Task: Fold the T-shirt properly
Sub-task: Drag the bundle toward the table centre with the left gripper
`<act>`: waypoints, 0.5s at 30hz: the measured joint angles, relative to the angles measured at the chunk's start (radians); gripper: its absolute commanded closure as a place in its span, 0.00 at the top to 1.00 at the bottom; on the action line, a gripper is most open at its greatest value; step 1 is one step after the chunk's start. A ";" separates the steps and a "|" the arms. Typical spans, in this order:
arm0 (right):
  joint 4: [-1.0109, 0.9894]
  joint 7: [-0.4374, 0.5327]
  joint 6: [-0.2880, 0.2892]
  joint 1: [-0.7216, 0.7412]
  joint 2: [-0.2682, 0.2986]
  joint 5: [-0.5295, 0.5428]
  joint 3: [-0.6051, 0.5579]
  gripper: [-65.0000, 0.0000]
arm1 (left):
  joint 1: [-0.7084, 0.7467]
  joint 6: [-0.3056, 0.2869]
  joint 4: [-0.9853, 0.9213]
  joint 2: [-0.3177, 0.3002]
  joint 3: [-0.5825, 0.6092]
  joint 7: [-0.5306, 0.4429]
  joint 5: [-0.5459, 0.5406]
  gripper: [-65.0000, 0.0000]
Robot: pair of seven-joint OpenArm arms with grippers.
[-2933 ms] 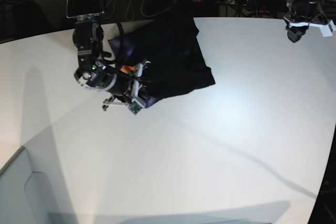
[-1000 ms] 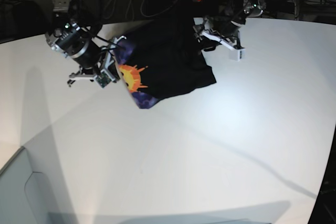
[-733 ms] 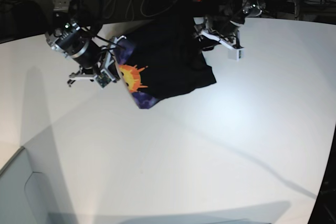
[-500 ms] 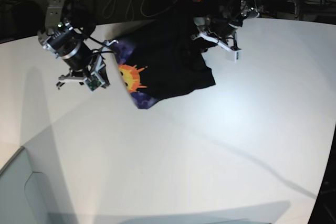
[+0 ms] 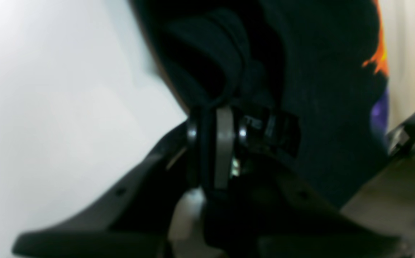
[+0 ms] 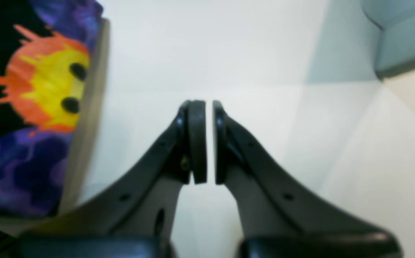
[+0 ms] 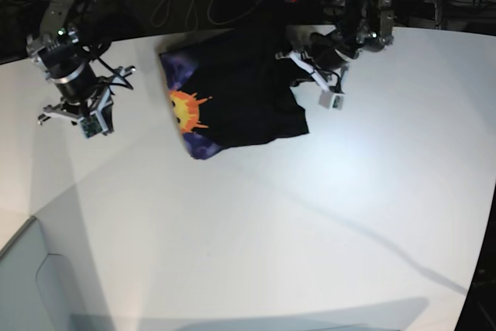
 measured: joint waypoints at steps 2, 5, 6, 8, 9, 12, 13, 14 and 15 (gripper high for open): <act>0.000 -0.001 0.000 0.003 -0.002 0.000 0.053 0.00 | -0.045 0.000 -0.003 -0.050 0.068 0.008 0.002 0.00; 0.000 0.000 0.000 0.009 0.000 -0.001 0.133 0.00 | -0.116 0.000 -0.016 -0.117 0.154 0.009 0.002 0.00; 0.000 0.000 0.000 0.008 -0.002 0.000 0.158 0.00 | -0.151 0.000 -0.035 -0.142 0.193 0.012 0.005 0.00; 0.000 0.000 0.000 0.009 -0.010 0.000 0.211 0.00 | -0.231 -0.005 -0.086 -0.181 0.276 0.020 -0.005 0.00; 0.000 0.000 0.000 0.009 -0.010 0.000 0.243 0.00 | -0.280 -0.006 -0.116 -0.193 0.319 0.039 -0.018 0.00; 0.000 0.000 0.000 0.009 -0.011 0.000 0.320 0.00 | -0.436 -0.024 -0.217 -0.201 0.444 0.088 -0.034 0.00; 0.000 0.000 0.000 0.008 -0.015 0.001 0.345 0.00 | -0.478 -0.025 -0.244 -0.201 0.483 0.089 -0.038 0.00; 0.000 0.000 0.000 0.008 -0.016 0.004 0.371 0.00 | -0.518 -0.027 -0.266 -0.201 0.525 0.088 -0.039 0.00; 0.000 0.000 0.000 0.008 -0.017 0.005 0.400 0.00 | -0.554 -0.027 -0.279 -0.200 0.565 0.089 -0.026 0.00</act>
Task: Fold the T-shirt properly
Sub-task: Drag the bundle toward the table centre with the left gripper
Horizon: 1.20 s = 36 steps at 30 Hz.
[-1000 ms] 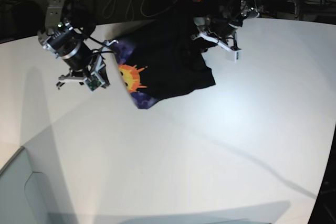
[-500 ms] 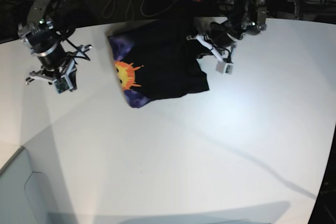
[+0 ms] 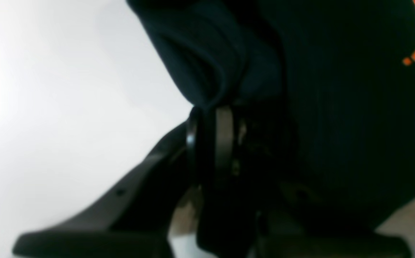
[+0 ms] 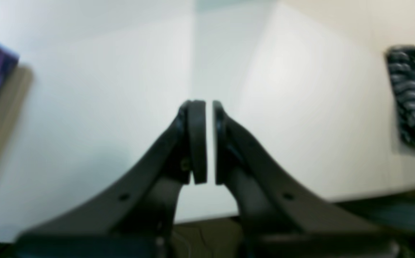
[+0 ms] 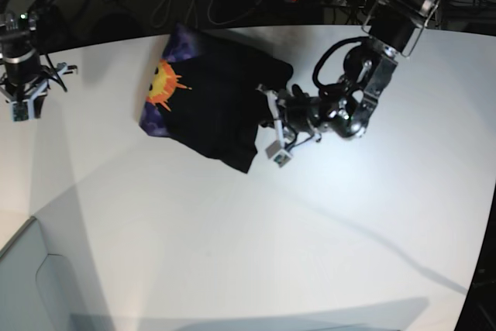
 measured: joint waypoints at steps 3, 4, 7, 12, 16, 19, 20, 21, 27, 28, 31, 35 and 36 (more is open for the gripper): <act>0.000 0.000 0.000 -0.008 -0.005 -0.004 0.072 0.00 | -0.108 -0.002 -0.035 0.011 0.140 -0.008 0.077 0.00; 0.000 -0.001 0.000 -0.010 -0.007 -0.005 0.092 0.00 | -0.145 -0.004 -0.045 0.016 0.193 -0.006 0.113 0.00; 0.000 0.004 0.000 -0.015 -0.016 0.000 0.147 0.00 | -0.248 -0.006 -0.097 0.075 0.327 -0.011 0.254 0.00; 0.000 -0.006 0.001 -0.042 -0.051 -0.005 0.225 0.00 | -0.366 -0.137 -0.218 0.151 0.471 -0.133 0.447 0.00; 0.000 -0.002 0.001 -0.055 -0.091 -0.001 0.255 0.00 | -0.408 -0.327 -0.328 0.222 0.483 -0.227 0.589 0.00; 0.000 0.003 0.000 -0.081 -0.097 0.002 0.274 0.00 | -0.407 -0.394 -0.378 0.293 0.487 -0.277 0.780 0.00; 0.000 -0.001 0.000 -0.083 -0.106 -0.003 0.277 0.00 | -0.407 -0.402 -0.391 0.316 0.488 -0.278 0.834 0.00; 0.000 -0.008 0.001 -0.083 -0.114 -0.006 0.276 0.00 | -0.406 -0.414 -0.404 0.340 0.488 -0.285 0.896 0.00; 0.000 -0.005 0.002 -0.100 -0.135 -0.001 0.272 0.00 | -0.401 -0.438 -0.434 0.404 0.494 -0.277 1.019 0.00; 0.000 -0.004 0.002 -0.102 -0.137 -0.001 0.273 0.00 | -0.401 -0.438 -0.434 0.404 0.495 -0.275 1.019 0.00; 0.000 0.000 0.001 -0.099 -0.136 0.001 0.272 0.00 | -0.401 -0.435 -0.434 0.404 0.494 -0.280 1.015 0.00; 0.000 0.000 0.001 -0.100 -0.136 0.002 0.272 0.00 | -0.402 -0.435 -0.428 0.404 0.494 -0.256 1.011 0.17; 0.000 0.000 0.001 -0.099 -0.136 0.002 0.272 0.00 | -0.401 -0.433 -0.425 0.407 0.494 -0.243 1.013 0.26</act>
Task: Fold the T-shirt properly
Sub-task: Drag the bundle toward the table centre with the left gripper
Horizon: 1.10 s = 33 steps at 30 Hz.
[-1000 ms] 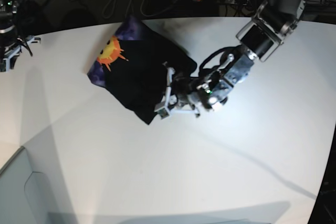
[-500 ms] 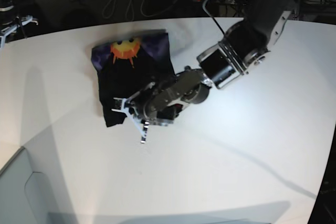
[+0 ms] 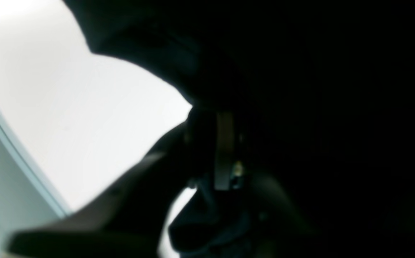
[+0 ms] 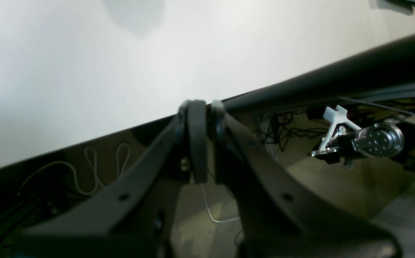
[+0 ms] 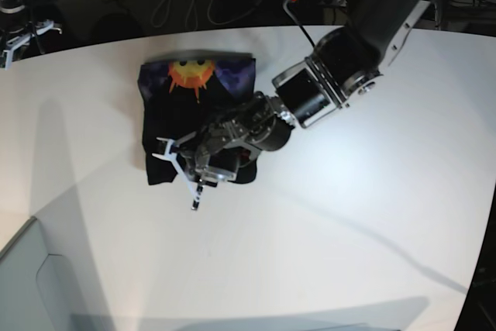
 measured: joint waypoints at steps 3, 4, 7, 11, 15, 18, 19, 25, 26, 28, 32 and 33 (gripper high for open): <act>0.000 0.000 0.000 0.000 -0.002 0.001 -0.007 0.00 | -0.006 0.002 0.000 0.002 -0.003 0.003 0.003 0.45; 0.000 0.000 0.000 0.000 -0.003 0.000 -0.007 0.00 | -0.009 0.002 0.000 0.001 -0.003 0.001 0.002 0.48; 0.000 0.000 0.000 0.000 -0.003 0.000 -0.007 0.00 | -0.012 0.002 0.002 -0.001 -0.004 0.002 -0.002 0.47; 0.000 0.000 0.000 0.000 -0.003 0.001 -0.007 0.00 | -0.018 -0.018 0.067 -0.031 -0.024 0.009 -0.011 0.47; 0.000 0.000 0.000 -0.001 -0.003 -0.002 -0.007 0.00 | 0.003 -0.050 0.179 -0.081 -0.082 0.045 -0.023 0.47; 0.000 0.000 0.000 0.000 -0.004 0.001 -0.007 0.00 | -0.001 -0.046 0.253 -0.101 -0.099 0.047 -0.028 0.47; 0.000 0.000 0.000 0.000 -0.005 0.000 -0.007 0.00 | -0.004 -0.045 0.270 -0.107 -0.100 0.058 -0.028 0.47; 0.000 0.000 -0.001 -0.003 -0.018 -0.002 -0.007 0.00 | 0.000 -0.047 0.344 -0.153 -0.104 0.062 -0.029 0.47; 0.000 -0.001 0.000 -0.003 -0.024 -0.003 -0.008 0.00 | 0.000 -0.047 0.354 -0.159 -0.113 0.062 -0.029 0.47; 0.000 0.000 0.000 -0.002 -0.027 -0.002 -0.008 0.00 | 0.011 -0.047 0.364 -0.158 -0.150 0.062 -0.028 0.48; 0.000 0.002 0.001 -0.027 -0.025 0.001 -0.061 0.00 | 0.066 -0.048 0.364 -0.157 -0.237 0.066 -0.029 0.48; 0.000 0.000 0.000 -0.035 -0.025 0.000 -0.080 0.00 | 0.078 -0.050 0.364 -0.154 -0.262 0.066 -0.030 0.48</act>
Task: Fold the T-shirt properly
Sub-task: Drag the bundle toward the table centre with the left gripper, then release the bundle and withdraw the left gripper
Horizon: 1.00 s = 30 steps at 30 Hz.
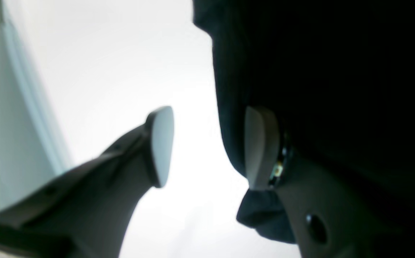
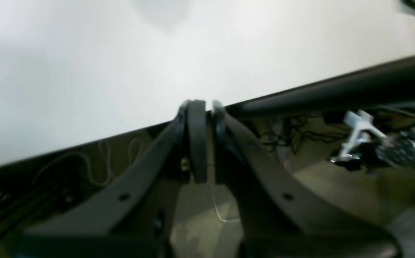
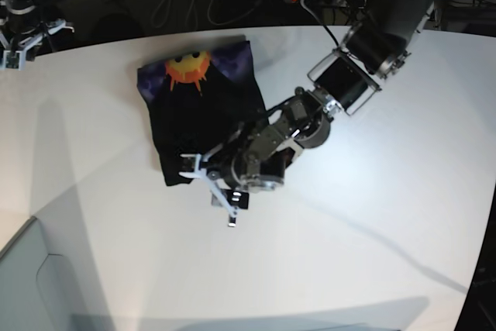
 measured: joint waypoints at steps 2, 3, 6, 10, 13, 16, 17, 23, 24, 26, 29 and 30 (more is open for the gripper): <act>0.000 0.000 0.000 -0.009 0.000 0.000 -0.028 0.00 | 0.014 0.000 0.001 0.005 -0.055 -0.001 -0.006 0.48; 0.000 0.000 0.000 -0.010 0.000 0.002 -0.036 0.00 | 0.020 0.000 0.001 0.007 -0.076 0.000 -0.006 0.48; 0.000 0.001 -0.001 -0.009 0.001 0.001 -0.051 0.00 | 0.042 0.003 0.000 0.004 -0.099 0.014 -0.062 0.48; 0.000 0.000 0.000 -0.009 0.003 -0.002 -0.090 0.00 | 0.068 0.000 0.000 0.004 -0.096 0.007 -0.226 0.48; 0.000 0.001 0.000 -0.009 0.003 -0.002 -0.107 0.00 | 0.060 0.005 0.000 0.000 -0.100 0.010 -0.288 0.48; 0.000 0.000 0.000 -0.010 0.003 -0.003 -0.106 0.00 | 0.061 0.005 0.000 -0.002 -0.100 0.011 -0.299 0.48; 0.000 0.000 0.000 -0.009 0.002 -0.002 -0.106 0.00 | 0.063 0.005 0.000 -0.005 -0.100 0.010 -0.302 0.48; 0.000 -0.001 0.000 -0.003 0.021 -0.008 -0.158 0.00 | 0.091 0.004 0.128 -0.026 -0.359 0.035 -0.308 0.48; -0.005 0.000 0.000 -0.003 0.032 -0.007 -0.187 0.00 | 0.099 0.007 0.159 -0.026 -0.431 0.053 -0.309 0.48; -0.027 0.006 -0.001 0.000 0.066 -0.006 -0.256 0.00 | 0.133 0.011 0.218 -0.036 -0.578 0.089 -0.306 0.48; -0.087 0.004 -0.001 0.005 0.106 -0.006 -0.326 0.00 | 0.207 0.011 0.296 -0.063 -0.755 0.132 -0.299 0.48; -0.106 -0.005 0.001 0.012 0.115 -0.009 -0.342 0.00 | 0.233 0.010 0.326 -0.074 -0.814 0.144 -0.296 0.47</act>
